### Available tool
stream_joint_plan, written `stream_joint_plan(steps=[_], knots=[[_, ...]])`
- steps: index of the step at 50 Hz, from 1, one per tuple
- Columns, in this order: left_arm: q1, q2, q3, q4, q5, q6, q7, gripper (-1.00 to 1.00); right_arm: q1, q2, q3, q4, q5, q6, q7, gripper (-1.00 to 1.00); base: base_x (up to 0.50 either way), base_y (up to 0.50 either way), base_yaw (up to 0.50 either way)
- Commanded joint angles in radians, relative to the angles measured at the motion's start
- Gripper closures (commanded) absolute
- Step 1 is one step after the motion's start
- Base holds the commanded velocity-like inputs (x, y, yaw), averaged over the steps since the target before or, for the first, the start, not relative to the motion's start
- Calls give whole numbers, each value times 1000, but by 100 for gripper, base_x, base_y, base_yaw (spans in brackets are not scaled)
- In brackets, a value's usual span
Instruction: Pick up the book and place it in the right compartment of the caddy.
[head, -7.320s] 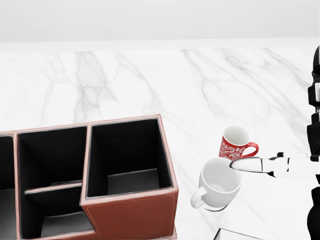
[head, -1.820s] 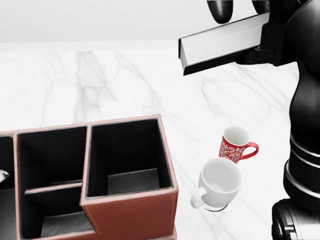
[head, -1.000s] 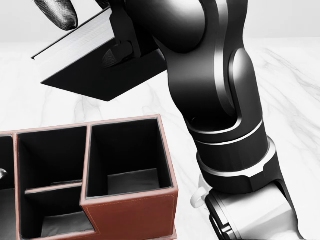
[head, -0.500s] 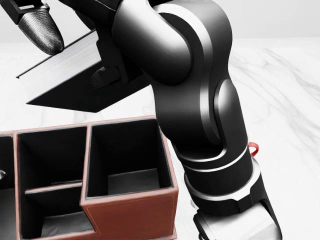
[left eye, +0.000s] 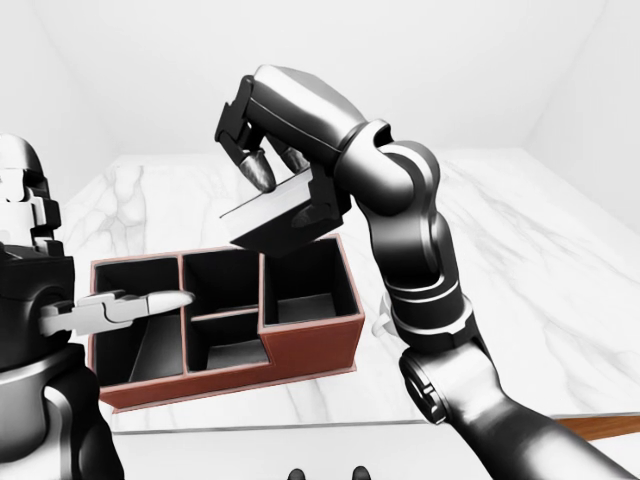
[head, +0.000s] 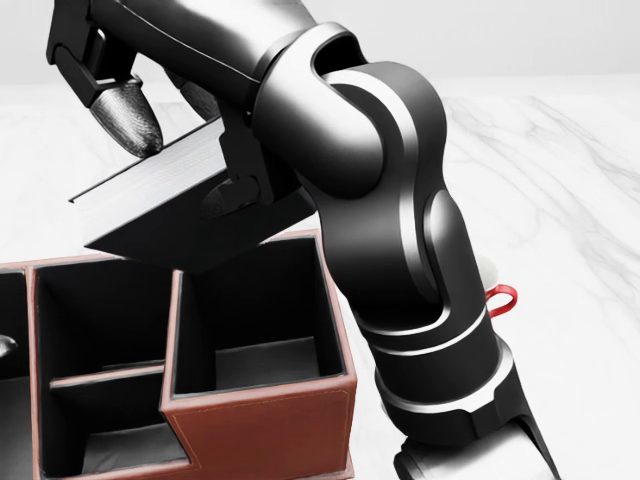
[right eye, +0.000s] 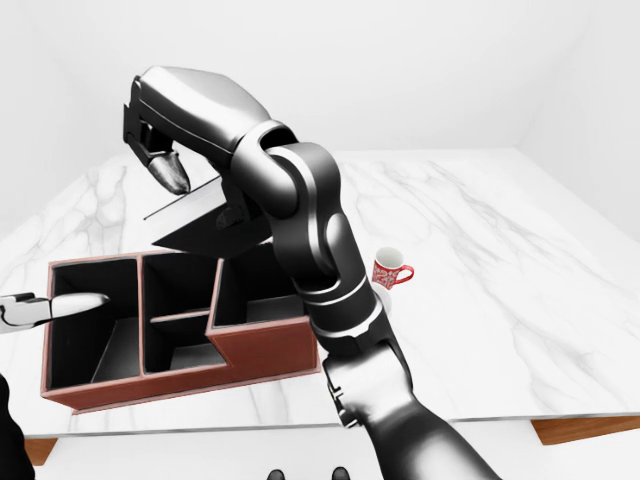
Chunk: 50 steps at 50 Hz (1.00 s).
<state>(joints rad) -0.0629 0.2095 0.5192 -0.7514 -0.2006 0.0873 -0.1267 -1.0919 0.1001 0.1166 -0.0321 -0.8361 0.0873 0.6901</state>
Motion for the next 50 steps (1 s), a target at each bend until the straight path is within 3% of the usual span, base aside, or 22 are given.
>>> stream_joint_plan(steps=[1, 30, 50], knots=[[0, 1, -2, 11, 1, 0, 0, -100, 54, 4, -2, 37, 24, 0, -48, 100, 0, 0, 0], [18, -10, 3, 17, 5, 0, -11, -100, 97, -17, -12, 122, 82, 0, -130, 100, 0, 0, 0], [16, -7, 5, 16, 1, 0, -10, -100, 215, 42, 28, -52, 16, 0, -59, 100, 0, 0, 0]])
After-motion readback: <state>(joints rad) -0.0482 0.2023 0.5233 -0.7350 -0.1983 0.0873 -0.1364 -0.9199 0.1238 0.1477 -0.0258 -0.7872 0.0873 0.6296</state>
